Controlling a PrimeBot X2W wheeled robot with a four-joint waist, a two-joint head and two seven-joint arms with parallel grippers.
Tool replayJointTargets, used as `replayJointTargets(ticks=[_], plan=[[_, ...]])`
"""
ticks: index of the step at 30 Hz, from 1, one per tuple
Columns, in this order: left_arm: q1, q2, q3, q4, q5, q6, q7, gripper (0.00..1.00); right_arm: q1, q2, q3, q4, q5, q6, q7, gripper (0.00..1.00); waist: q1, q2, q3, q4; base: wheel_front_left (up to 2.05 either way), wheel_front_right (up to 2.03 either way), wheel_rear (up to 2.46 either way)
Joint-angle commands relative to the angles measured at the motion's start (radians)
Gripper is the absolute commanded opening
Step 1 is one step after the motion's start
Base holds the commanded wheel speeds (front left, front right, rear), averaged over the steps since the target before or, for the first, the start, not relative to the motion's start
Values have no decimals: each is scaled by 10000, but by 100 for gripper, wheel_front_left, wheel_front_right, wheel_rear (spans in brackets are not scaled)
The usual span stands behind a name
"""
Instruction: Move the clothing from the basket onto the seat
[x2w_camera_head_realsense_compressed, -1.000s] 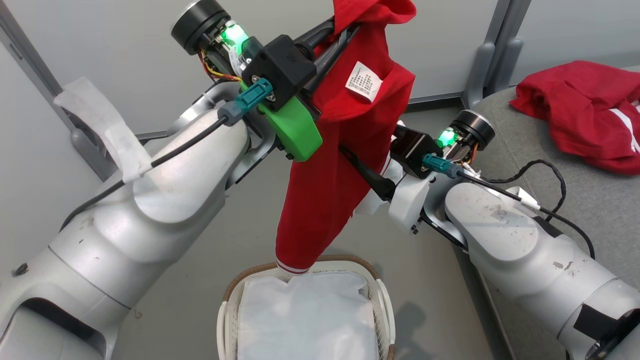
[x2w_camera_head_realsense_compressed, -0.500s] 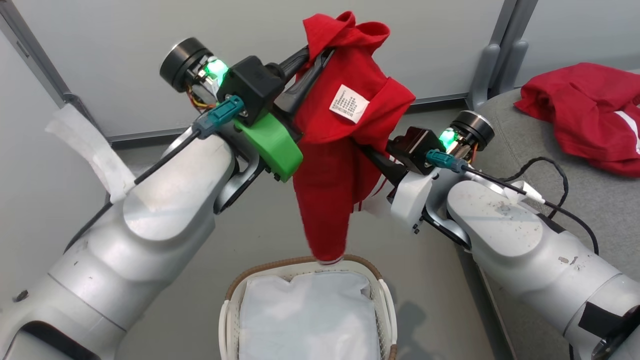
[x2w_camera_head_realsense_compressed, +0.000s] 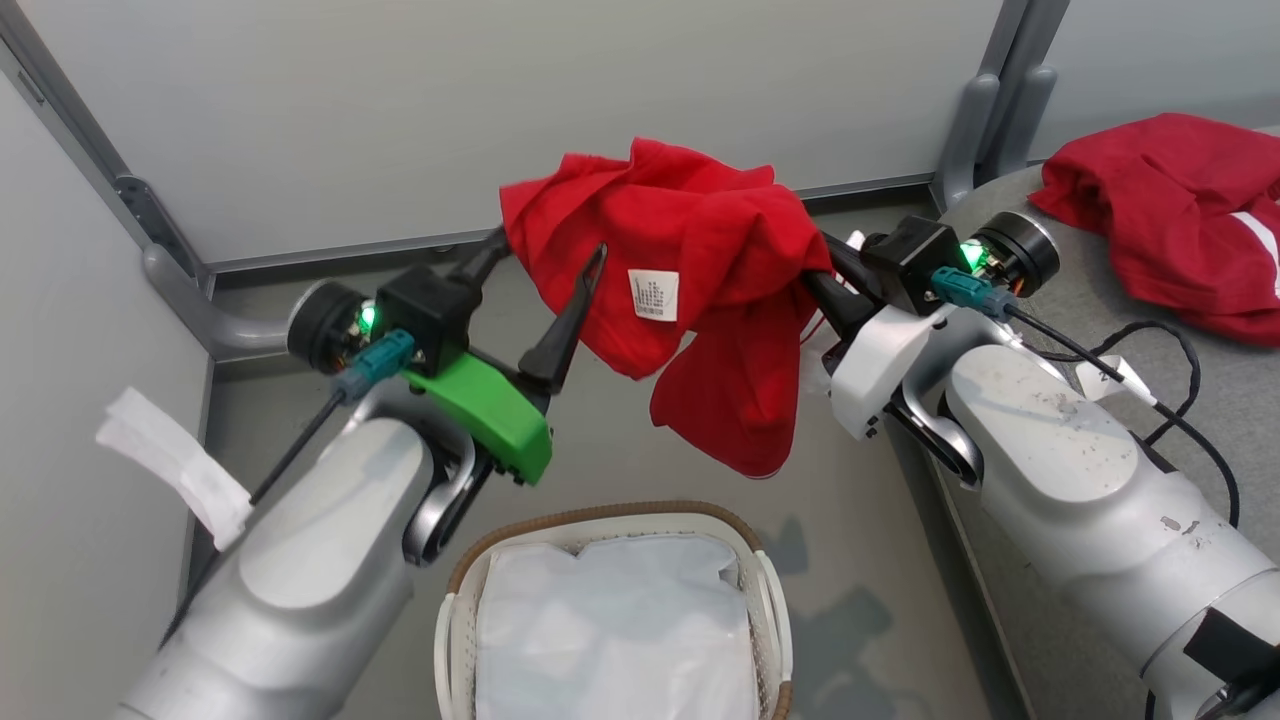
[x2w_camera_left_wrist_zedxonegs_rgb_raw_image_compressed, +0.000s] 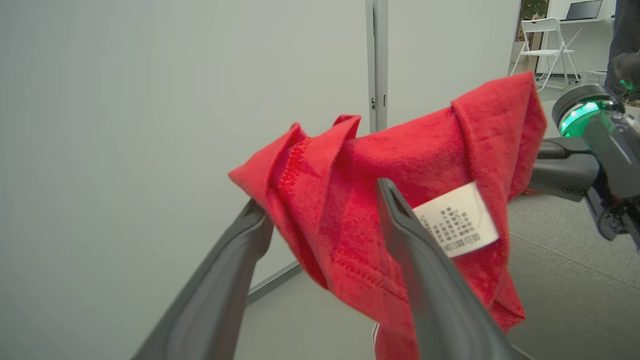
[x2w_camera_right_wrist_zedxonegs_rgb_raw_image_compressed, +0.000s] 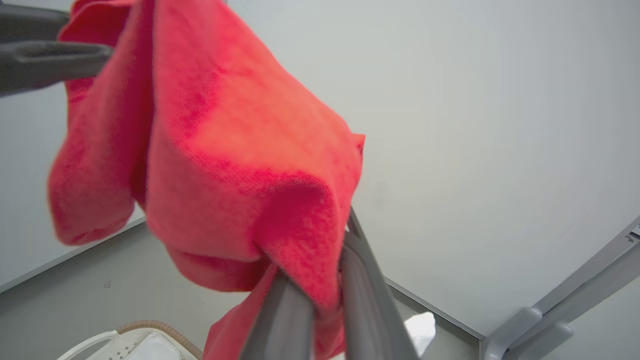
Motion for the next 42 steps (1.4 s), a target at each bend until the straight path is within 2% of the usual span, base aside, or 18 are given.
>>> replayJointTargets(ticks=[1, 14, 25, 31, 38, 42], plan=[[426, -68, 137, -35, 126, -13, -29, 100, 205, 62, -224, 39, -87, -14, -19, 0, 0, 0, 13, -14, 0, 0, 0], [2886, -899, 1360, 91, 1012, -349, -21, 100, 628, 336, -2495, 120, -1302, -14, -19, 0, 0, 0, 40, -123, 0, 0, 0], [3921, -1536, 2190, -214, 1785, -477, -20, 100, 965, 435, -3057, 110, -1697, -14, -18, 0, 0, 0, 51, -177, 0, 0, 0], [4105, -1646, 2279, -402, 2075, -497, -22, 100, 1029, 510, -3142, 77, -1743, -14, -18, 0, 0, 0, 68, -258, 0, 0, 0], [4077, -1682, 2193, -670, 2260, -492, -20, 100, 1104, 620, -3260, -67, -1781, -14, -18, 0, 0, 0, 176, -933, 0, 0, 0], [3858, -1771, 2004, -699, 2323, -493, -21, 100, 1240, 551, -3391, -167, -1827, -14, -18, 0, 0, 0, 360, -1864, 0, 0, 0]])
